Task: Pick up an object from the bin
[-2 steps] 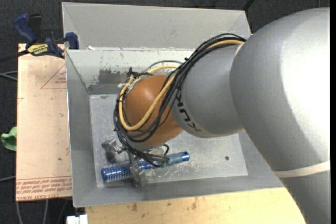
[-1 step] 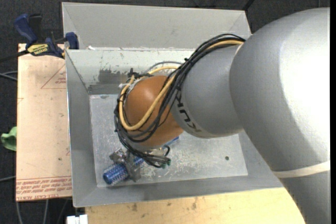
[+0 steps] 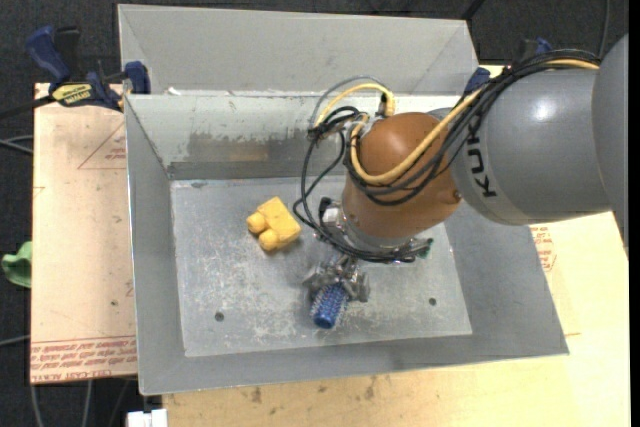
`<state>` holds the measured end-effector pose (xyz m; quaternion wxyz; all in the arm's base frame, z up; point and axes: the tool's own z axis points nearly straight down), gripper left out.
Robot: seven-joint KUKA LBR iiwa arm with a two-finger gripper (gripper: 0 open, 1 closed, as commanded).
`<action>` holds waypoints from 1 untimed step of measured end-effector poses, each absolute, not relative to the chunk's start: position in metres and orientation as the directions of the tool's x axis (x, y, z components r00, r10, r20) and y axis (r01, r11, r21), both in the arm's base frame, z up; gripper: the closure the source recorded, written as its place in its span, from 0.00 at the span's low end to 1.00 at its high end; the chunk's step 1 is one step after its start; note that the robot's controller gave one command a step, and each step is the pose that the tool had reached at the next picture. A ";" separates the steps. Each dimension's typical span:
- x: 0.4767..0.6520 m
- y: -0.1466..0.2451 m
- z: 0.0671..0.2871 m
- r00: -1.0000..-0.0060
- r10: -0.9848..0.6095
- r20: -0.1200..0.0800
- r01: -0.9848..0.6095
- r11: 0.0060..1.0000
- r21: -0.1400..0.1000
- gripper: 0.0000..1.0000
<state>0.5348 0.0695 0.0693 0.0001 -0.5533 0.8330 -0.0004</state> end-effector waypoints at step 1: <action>0.507 0.062 0.208 -0.376 -0.927 -0.004 -0.927 0.376 -0.005 1.00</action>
Offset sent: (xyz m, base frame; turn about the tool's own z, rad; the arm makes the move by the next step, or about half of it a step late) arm -0.0289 -0.0081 0.1349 -0.0167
